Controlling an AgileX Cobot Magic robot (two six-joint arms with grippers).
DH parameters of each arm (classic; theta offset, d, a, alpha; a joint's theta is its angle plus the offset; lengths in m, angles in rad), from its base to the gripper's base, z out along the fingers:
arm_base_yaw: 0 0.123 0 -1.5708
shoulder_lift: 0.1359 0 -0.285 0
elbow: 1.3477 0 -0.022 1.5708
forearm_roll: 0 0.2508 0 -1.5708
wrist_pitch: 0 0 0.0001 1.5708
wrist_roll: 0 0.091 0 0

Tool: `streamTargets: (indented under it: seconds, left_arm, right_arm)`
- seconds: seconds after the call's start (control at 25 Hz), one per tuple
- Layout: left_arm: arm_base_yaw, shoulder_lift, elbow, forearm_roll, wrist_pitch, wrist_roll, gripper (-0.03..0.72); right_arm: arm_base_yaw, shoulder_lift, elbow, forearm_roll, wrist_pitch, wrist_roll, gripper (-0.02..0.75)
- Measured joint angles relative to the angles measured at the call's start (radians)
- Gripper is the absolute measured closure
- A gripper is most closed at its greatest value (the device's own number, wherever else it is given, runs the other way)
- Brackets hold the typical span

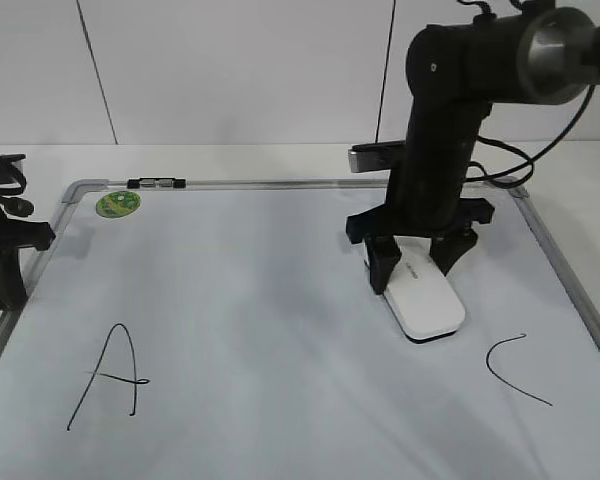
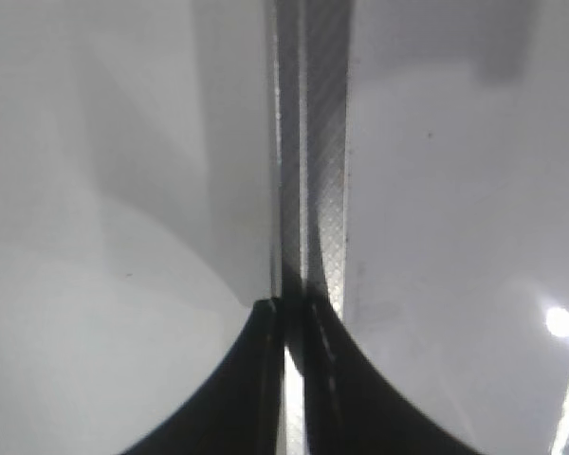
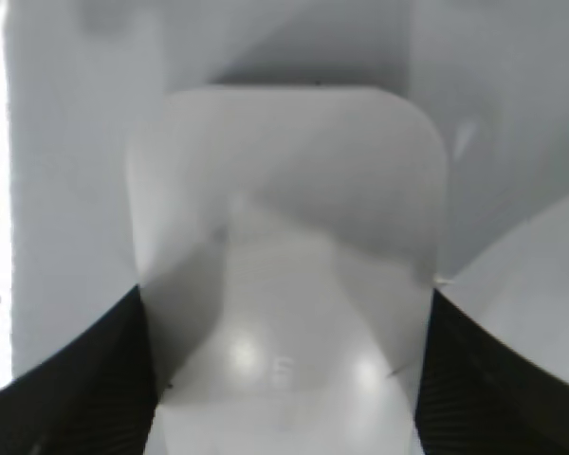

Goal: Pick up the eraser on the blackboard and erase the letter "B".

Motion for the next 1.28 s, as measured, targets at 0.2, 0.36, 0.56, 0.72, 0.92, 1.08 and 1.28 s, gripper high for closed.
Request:
streamTargets:
  seconds: [0.2,0.36,0.56,0.72,0.92,1.08,1.28]
  left_arm:
    - [0.0,0.0,0.0,0.0,0.002,0.0,0.666]
    - [0.0,0.001,0.0,0.0,0.002,0.0,0.666]
    - [0.0,0.002,-0.002,0.0,0.004,0.0,0.666]
    - [0.0,0.002,-0.002,0.0,0.004,0.0,0.666]
    - [0.0,0.002,-0.002,0.0,0.004,0.0,0.666]
    - [0.0,0.002,-0.002,0.0,0.004,0.0,0.666]
    - [0.0,0.002,-0.002,0.0,0.006,0.0,0.666]
  right_arm:
    - [0.011,0.01,-0.018,0.008,0.006,0.0,0.204]
    - [0.002,0.01,-0.02,-0.033,0.008,0.033,0.204]
    - [-0.066,0.01,-0.025,-0.103,0.002,0.059,0.204]
    - [-0.17,0.01,-0.029,-0.119,-0.001,0.06,0.204]
    - [-0.273,0.01,-0.031,-0.122,-0.003,0.063,0.204]
    - [-0.282,0.01,-0.031,-0.122,-0.003,0.063,0.204]
    - [-0.246,0.01,-0.031,-0.113,-0.004,0.061,0.204]
